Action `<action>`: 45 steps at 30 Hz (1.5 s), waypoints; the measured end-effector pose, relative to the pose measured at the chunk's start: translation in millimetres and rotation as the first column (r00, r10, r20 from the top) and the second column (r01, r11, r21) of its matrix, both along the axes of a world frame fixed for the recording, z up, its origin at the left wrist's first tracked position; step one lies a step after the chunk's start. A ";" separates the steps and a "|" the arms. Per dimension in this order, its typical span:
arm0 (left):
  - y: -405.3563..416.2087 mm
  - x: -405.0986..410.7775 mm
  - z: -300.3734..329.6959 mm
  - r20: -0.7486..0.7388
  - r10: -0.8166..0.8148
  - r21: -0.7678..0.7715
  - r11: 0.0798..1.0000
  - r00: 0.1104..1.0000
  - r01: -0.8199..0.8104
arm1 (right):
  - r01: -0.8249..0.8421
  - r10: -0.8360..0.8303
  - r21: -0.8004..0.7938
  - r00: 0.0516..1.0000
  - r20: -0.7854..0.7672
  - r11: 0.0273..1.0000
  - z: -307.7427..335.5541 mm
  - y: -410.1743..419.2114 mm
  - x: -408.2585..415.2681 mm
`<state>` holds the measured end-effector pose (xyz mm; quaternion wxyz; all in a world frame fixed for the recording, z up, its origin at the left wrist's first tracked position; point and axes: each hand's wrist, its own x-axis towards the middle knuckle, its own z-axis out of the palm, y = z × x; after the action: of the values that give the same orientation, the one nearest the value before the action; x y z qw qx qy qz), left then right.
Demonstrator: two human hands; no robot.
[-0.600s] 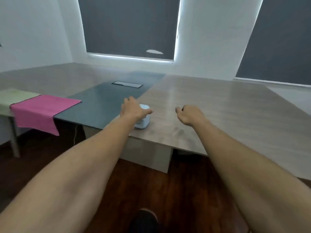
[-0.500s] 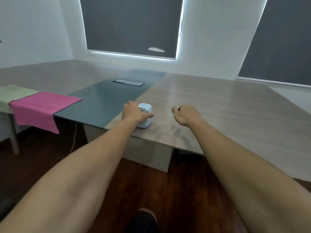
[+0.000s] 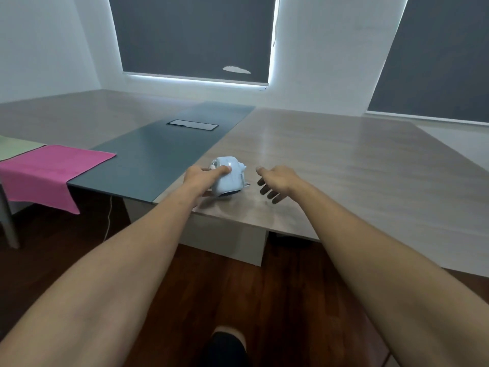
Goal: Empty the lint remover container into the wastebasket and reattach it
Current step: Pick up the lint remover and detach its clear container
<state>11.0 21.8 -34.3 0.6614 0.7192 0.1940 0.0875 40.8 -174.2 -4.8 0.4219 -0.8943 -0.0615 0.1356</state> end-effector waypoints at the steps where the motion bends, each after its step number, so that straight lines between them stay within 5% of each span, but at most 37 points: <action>1: -1.8 -1.4 0.4 0.001 -0.018 -0.037 0.999 1.000 0.018 | -0.010 0.014 0.042 0.995 -0.103 0.999 0.1 -1.2 -3.7; 6: -15.4 -7.6 5.5 0.023 -0.076 -0.152 0.985 0.997 0.078 | -0.008 0.094 0.304 0.958 -0.270 0.953 -5.3 -7.8 -12.9; 13: -26.1 -11.6 10.6 0.058 -0.196 -0.184 0.962 0.979 0.203 | -0.030 0.169 0.498 0.957 -0.237 0.866 -10.1 -10.9 -11.8; 30: -6.3 -2.2 12.5 0.133 -0.335 -0.125 0.928 0.933 0.351 | -0.163 0.259 0.520 0.959 -0.116 0.839 -18.6 -31.2 2.2; 39: 10.0 -1.3 7.1 0.129 -0.163 -0.042 0.985 0.978 0.169 | -0.069 0.152 0.536 0.982 -0.111 0.841 -28.2 -54.8 14.4; 45: -6.2 3.1 -7.0 0.148 0.018 0.155 0.987 0.989 -0.041 | -0.038 0.102 0.571 0.992 -0.081 0.820 -37.6 -51.8 17.9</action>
<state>14.1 15.6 -41.3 0.6136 0.7578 0.1484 0.1648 58.7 -226.0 -42.5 0.6664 -0.7167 -0.1090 0.1745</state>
